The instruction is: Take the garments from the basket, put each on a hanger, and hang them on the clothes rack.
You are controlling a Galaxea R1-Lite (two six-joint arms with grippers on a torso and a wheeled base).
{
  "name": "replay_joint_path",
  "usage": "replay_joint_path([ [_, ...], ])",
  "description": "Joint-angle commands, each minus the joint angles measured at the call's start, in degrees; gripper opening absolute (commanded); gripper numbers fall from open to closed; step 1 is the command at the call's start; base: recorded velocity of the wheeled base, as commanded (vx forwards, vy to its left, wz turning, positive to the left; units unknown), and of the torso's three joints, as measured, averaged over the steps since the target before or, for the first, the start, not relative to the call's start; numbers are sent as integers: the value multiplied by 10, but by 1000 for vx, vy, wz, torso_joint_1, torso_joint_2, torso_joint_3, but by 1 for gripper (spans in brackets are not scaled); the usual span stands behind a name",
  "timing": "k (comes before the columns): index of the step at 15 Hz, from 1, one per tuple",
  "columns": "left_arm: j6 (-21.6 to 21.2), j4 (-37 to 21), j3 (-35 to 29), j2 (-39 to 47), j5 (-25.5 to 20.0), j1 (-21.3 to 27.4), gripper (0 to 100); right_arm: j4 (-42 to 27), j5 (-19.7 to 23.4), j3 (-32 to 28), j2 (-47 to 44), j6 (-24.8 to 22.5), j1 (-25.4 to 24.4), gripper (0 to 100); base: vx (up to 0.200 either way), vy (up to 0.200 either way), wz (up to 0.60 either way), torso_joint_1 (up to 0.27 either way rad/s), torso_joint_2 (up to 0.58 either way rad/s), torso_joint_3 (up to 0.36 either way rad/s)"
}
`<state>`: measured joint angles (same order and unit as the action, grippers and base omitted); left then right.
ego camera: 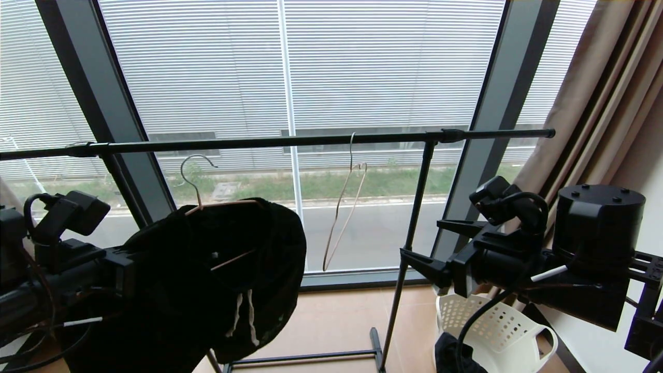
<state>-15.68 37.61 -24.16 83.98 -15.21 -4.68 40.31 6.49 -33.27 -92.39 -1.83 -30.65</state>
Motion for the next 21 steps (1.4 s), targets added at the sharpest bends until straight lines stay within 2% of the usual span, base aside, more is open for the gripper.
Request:
replay_joint_path([
  [1,24,16,-27,43,40,35,0,0,0,0,-2,0,0,100,0,0,0,0,0,0],
  [4,85,41,-62,84,95,78,0,0,0,0,-1,0,0,100,0,0,0,0,0,0],
  [9,130,43,-113,129,98,112,0,0,0,0,1,0,0,100,0,0,0,0,0,0],
  [14,132,44,-152,171,101,123,0,0,0,0,-2,0,0,100,0,0,0,0,0,0],
  [16,145,45,-193,205,142,136,0,0,0,0,-2,0,0,100,0,0,0,0,0,0],
  [21,154,97,-236,261,179,161,0,0,0,1,-2,0,0,100,0,0,0,0,0,0],
])
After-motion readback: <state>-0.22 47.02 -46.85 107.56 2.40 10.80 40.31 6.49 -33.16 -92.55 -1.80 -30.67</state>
